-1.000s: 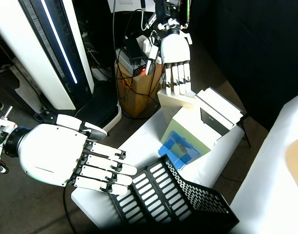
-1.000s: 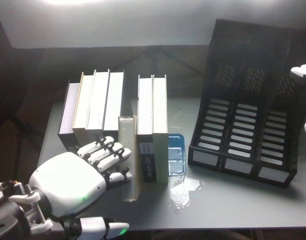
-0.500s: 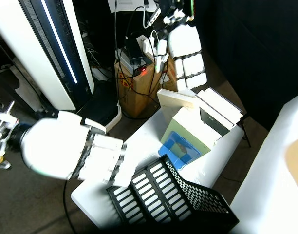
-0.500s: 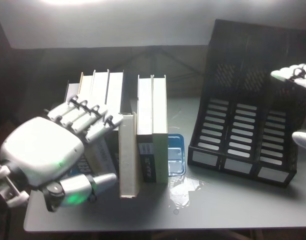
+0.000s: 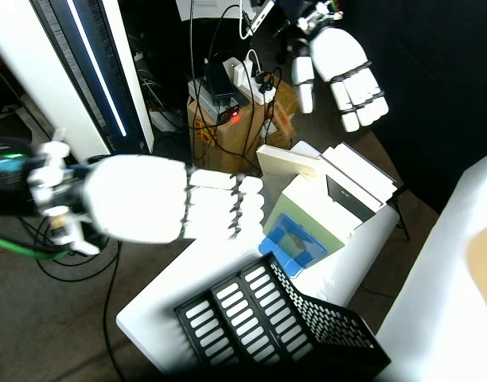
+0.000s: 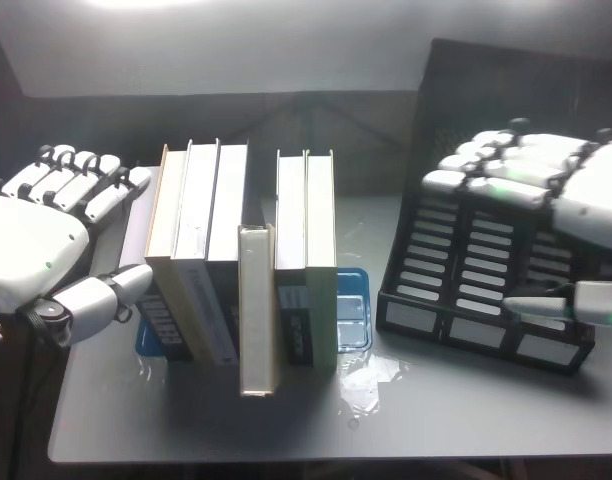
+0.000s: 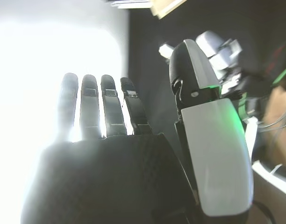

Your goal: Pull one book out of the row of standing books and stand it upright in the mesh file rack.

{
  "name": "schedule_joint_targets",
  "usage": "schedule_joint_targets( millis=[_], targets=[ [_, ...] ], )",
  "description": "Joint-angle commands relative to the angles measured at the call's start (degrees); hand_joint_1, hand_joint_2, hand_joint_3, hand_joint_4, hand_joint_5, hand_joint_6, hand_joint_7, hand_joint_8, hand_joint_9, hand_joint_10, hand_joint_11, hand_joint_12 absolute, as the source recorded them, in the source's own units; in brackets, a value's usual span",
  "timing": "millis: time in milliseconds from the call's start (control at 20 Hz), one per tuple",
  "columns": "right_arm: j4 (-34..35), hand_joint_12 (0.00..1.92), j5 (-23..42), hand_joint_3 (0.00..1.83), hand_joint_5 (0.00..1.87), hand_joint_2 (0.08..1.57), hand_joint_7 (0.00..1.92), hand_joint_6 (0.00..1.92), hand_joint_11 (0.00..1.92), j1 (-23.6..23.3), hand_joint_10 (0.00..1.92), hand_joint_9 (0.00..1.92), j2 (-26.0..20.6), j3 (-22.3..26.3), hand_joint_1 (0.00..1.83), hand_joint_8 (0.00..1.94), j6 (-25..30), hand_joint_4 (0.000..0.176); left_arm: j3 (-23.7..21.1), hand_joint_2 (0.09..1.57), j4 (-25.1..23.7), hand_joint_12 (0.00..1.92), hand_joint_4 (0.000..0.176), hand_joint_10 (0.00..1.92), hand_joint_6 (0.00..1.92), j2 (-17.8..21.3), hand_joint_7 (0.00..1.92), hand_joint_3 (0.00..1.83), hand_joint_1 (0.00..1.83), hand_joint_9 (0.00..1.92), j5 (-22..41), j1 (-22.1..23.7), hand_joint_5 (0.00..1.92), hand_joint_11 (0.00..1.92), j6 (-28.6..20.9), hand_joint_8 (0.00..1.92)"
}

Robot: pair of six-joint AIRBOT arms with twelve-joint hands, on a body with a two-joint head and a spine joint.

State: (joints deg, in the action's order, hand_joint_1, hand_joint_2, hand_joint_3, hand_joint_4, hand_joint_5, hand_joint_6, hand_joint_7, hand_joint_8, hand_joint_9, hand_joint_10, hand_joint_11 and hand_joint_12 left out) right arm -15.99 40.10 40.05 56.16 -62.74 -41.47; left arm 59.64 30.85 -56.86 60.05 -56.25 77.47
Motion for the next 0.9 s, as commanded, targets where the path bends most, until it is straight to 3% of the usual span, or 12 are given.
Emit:
schedule_joint_targets(
  millis=[0, 50, 150, 300, 400, 500, 700, 850],
  targets=[
    [-0.52, 0.00, 4.18, 0.00, 0.00, 1.21, 0.00, 0.00, 0.00, -1.10, 0.00, 0.00, 0.21, -0.44, 0.73, 0.00, 1.14, 0.000, 0.59, 1.41, -1.14, 0.00, 0.064, 0.00, 0.00, 0.53, 0.00, 0.02, 0.01, 0.00, 7.10, 0.20, 0.00, 0.00, -0.83, 0.00],
    [-3.80, 0.00, 2.70, 0.00, 0.00, 1.19, 0.00, 0.00, 0.00, -2.39, 0.00, 0.00, 1.40, -1.27, 0.76, 0.00, 3.14, 0.000, 1.00, 1.41, -1.03, 0.00, 0.054, 0.00, 0.00, 0.59, 0.00, 0.01, 0.00, 0.00, 7.18, 0.18, 0.00, 0.00, -1.81, 0.00],
    [-9.65, 0.00, -0.18, 0.00, 0.00, 1.16, 0.00, 0.00, 0.00, -4.90, 0.00, 0.00, 3.36, -2.35, 0.70, 0.00, 5.76, 0.000, 1.26, 1.42, -0.93, 0.00, 0.063, 0.00, 0.00, 1.07, 0.00, 0.01, 0.00, 0.00, 7.30, 0.17, 0.00, 0.00, -2.34, 0.00],
    [-17.90, 0.00, -4.48, 0.00, 0.00, 1.11, 0.00, 0.00, 0.00, -7.94, 0.00, 0.00, 5.98, -3.36, 0.78, 0.00, 8.20, 0.000, 1.34, 1.42, -0.42, 0.00, 0.057, 0.00, 0.00, 2.36, 0.00, 0.00, 0.07, 0.00, 7.49, 0.09, 0.00, 0.00, -2.35, 0.00],
    [-22.87, 0.00, -6.06, 0.00, 0.00, 1.09, 0.00, 0.00, 0.00, -9.49, 0.00, 0.00, 7.64, -4.03, 0.79, 0.00, 10.38, 0.000, 1.62, 1.42, 0.18, 0.00, 0.063, 0.00, 0.00, 3.50, 0.00, 0.00, 0.11, 0.00, 7.18, 0.09, 0.00, 0.00, -2.35, 0.00],
    [-27.09, 0.00, -7.25, 0.00, 0.00, 1.08, 0.00, 0.00, 0.00, -10.92, 0.00, 0.00, 9.52, -4.69, 0.81, 0.00, 11.66, 0.000, 2.38, 1.40, 1.56, 0.00, 0.045, 0.00, 0.00, 4.57, 0.00, 0.00, 0.16, 0.00, 6.49, 0.09, 0.00, 0.00, -2.53, 0.00],
    [-34.82, 0.00, -8.42, 0.00, 0.00, 1.04, 0.00, 0.00, 0.00, -12.87, 0.00, 0.00, 13.65, -7.11, 0.78, 0.00, 15.75, 0.000, 3.29, 1.39, 4.51, 0.00, 0.032, 0.00, 0.00, 5.63, 0.00, 0.00, 0.18, 0.00, 7.46, -0.65, 0.00, 0.00, -3.81, 0.00],
    [-40.27, 0.00, -9.99, 0.00, 0.00, 1.04, 0.00, 0.00, 0.00, -14.42, 0.00, 0.00, 17.19, -8.76, 0.77, 0.00, 17.42, 0.000, 4.99, 1.40, 5.63, 0.00, 0.026, 0.00, 0.00, 5.64, 0.00, 0.00, 0.17, 0.00, 8.34, -1.94, 0.00, 0.00, -8.92, 0.00]
  ],
)
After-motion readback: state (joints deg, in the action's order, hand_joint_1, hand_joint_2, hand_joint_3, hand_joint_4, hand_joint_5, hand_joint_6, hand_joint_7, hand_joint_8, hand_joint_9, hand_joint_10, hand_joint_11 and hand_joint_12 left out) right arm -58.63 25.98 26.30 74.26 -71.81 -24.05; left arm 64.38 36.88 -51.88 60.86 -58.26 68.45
